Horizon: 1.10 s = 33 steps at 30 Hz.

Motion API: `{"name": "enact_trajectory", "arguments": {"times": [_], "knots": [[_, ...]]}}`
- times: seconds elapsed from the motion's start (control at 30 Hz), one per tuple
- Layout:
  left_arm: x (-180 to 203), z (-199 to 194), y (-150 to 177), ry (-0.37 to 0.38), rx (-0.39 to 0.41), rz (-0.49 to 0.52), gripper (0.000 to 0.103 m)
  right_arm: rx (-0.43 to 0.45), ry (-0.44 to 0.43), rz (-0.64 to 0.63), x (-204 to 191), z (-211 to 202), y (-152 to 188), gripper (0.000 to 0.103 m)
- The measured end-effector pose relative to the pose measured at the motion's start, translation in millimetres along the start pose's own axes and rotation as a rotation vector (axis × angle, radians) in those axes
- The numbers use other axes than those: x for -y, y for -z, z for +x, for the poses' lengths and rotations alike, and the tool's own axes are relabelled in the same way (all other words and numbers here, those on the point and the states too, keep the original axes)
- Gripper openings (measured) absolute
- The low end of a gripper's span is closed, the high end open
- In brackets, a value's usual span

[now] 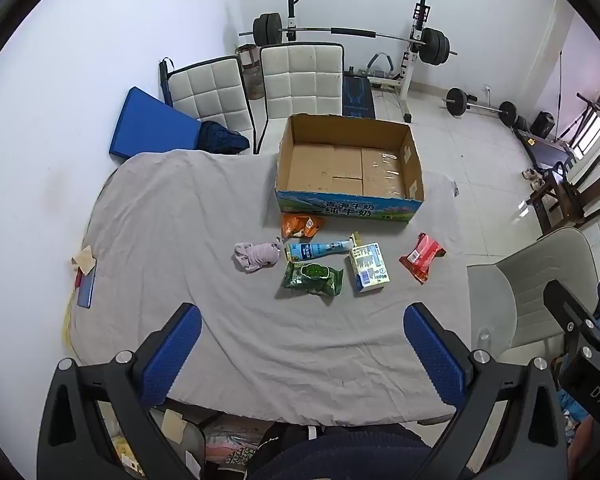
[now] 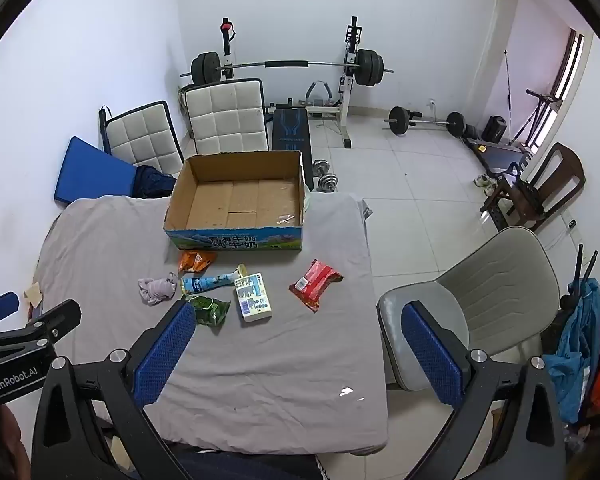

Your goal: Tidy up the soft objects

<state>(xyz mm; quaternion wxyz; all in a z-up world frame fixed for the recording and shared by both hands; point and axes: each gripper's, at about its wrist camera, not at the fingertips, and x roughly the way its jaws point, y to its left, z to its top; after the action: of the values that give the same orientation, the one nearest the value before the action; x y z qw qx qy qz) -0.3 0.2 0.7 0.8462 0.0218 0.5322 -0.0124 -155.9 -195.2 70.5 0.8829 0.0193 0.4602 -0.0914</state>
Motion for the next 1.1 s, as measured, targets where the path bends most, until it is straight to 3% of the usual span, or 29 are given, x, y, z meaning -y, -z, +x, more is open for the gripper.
{"name": "enact_trajectory", "arguments": {"times": [1.1], "knots": [[-1,-2,-4,-0.014,0.011,0.01,0.103,0.005,0.012,0.019,1,3,7,0.103]]}}
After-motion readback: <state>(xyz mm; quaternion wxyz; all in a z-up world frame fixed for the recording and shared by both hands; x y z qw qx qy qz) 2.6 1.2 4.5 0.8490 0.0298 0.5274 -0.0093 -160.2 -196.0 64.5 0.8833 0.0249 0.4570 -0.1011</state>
